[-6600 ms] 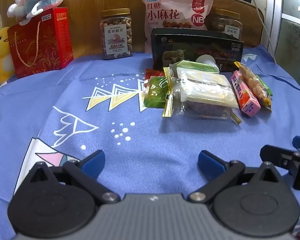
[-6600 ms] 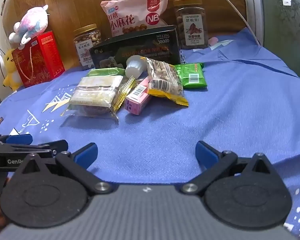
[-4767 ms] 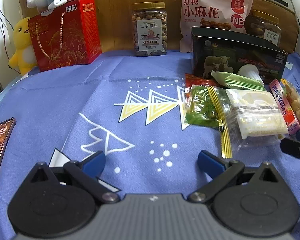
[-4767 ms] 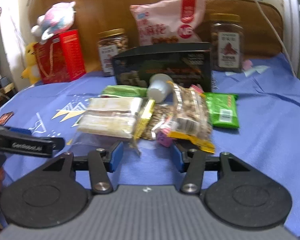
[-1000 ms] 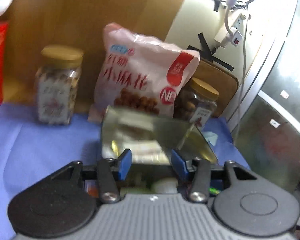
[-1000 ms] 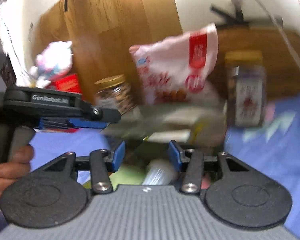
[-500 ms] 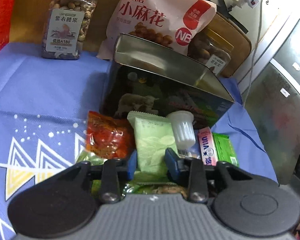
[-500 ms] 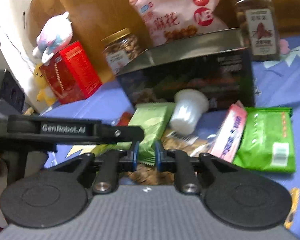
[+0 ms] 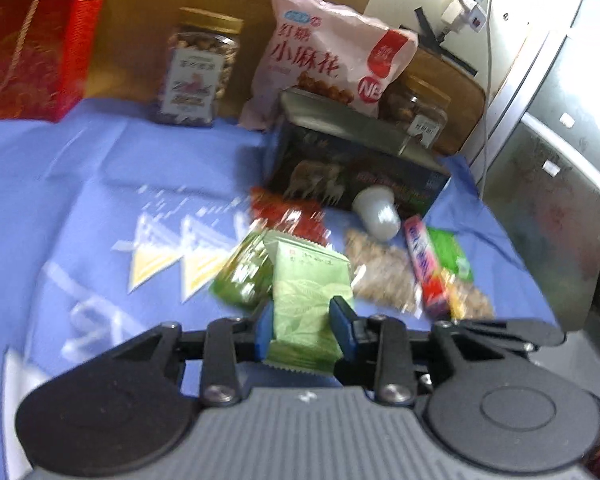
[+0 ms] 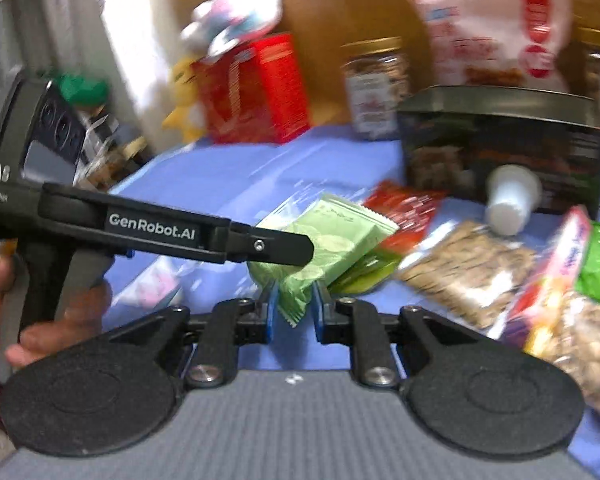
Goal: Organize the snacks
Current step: 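Grasp the light green snack pack with the left tool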
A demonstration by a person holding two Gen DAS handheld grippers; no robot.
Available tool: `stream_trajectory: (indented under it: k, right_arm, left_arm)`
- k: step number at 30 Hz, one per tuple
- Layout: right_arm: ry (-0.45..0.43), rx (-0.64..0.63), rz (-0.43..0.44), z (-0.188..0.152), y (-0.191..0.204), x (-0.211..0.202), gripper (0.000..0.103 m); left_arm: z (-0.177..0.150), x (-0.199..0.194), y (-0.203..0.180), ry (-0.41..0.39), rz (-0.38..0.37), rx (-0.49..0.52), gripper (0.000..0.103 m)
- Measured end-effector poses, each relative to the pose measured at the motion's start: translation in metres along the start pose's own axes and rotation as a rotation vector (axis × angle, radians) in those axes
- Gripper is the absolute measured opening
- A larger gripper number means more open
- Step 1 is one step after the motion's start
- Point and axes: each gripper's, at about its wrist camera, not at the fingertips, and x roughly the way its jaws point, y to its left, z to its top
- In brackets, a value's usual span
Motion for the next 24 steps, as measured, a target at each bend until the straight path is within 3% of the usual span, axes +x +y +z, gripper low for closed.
stream_trajectory:
  k: [2, 4, 7, 9, 14, 15, 16, 17, 20, 24]
  right_arm:
    - [0.028, -0.048, 0.0, -0.005, 0.007, 0.007, 0.024]
    - [0.044, -0.092, -0.018, -0.007, 0.012, 0.011, 0.038]
    - [0.032, -0.142, -0.027, -0.008, 0.016, 0.008, 0.058]
    - [0.021, -0.173, -0.028, -0.009, 0.019, 0.007, 0.061]
    - [0.056, -0.204, -0.041, -0.013, 0.023, 0.021, 0.06]
    - [0.066, -0.208, -0.043, -0.015, 0.023, 0.025, 0.055]
    - [0.06, -0.214, -0.051, -0.018, 0.024, 0.024, 0.041]
    - [0.05, -0.229, -0.063, -0.018, 0.025, 0.025, 0.037]
    - [0.022, -0.23, -0.069, -0.013, 0.023, 0.023, 0.035]
    - [-0.11, -0.225, -0.109, 0.006, 0.011, 0.004, 0.035]
  left_arm:
    - [-0.009, -0.006, 0.003, 0.009, 0.015, 0.01, 0.033]
    - [-0.015, -0.011, 0.007, 0.011, 0.021, 0.017, 0.036]
    - [-0.012, -0.022, 0.02, -0.018, 0.036, -0.019, 0.051]
    - [-0.006, -0.025, 0.028, -0.037, 0.029, -0.05, 0.052]
    - [-0.006, -0.009, 0.033, 0.038, -0.035, -0.067, 0.044]
    - [-0.008, -0.001, 0.031, 0.071, -0.044, -0.062, 0.037]
    - [-0.011, 0.002, 0.03, 0.072, -0.055, -0.054, 0.036]
    - [-0.012, 0.002, 0.026, 0.073, -0.063, -0.044, 0.031]
    - [-0.002, 0.0, 0.016, 0.05, -0.048, -0.026, 0.031]
    - [0.035, -0.005, -0.007, -0.042, -0.079, 0.051, 0.031]
